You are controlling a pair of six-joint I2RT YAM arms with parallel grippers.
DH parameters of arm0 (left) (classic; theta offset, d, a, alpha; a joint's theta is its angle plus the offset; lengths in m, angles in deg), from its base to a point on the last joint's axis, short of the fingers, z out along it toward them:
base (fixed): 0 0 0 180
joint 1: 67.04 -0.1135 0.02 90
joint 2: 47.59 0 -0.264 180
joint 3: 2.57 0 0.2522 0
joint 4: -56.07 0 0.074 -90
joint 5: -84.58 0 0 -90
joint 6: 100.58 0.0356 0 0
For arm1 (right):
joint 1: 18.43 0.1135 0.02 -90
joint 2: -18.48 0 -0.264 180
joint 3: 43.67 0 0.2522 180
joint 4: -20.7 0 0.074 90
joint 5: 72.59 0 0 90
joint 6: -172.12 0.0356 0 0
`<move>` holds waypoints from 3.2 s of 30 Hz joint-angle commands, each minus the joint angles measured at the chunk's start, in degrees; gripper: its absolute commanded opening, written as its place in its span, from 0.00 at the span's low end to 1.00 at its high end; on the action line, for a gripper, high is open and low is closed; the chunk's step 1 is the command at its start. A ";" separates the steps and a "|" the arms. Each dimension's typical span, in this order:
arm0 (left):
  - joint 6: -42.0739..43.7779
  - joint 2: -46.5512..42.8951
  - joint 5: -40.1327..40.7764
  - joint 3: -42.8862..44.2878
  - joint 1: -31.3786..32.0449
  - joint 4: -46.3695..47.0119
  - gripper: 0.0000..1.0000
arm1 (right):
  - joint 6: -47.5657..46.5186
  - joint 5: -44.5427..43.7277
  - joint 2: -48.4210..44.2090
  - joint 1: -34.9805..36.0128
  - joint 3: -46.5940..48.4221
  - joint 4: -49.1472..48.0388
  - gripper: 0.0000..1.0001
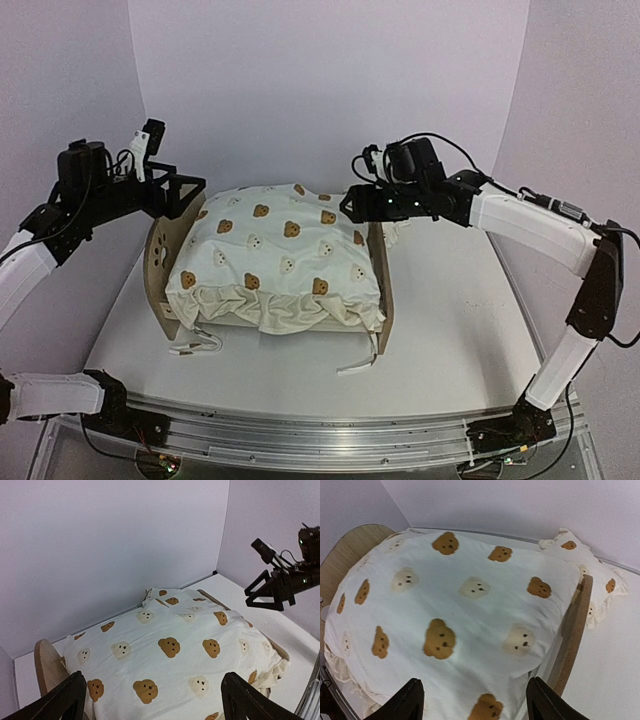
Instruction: Set up the pet bed
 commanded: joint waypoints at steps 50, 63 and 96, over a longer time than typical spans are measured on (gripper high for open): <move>-21.27 -29.60 -6.87 -19.65 -12.88 -12.11 0.73 | -3.68 -8.60 45.25 33.72 11.93 -49.21 0.00; -13.21 -12.15 -21.19 -2.89 -12.90 -21.91 0.60 | 1.99 5.02 30.88 30.21 8.92 -49.10 0.00; 66.51 -5.09 -19.95 -7.94 -9.10 -39.75 0.45 | 18.01 8.92 30.28 26.13 11.28 -41.38 0.00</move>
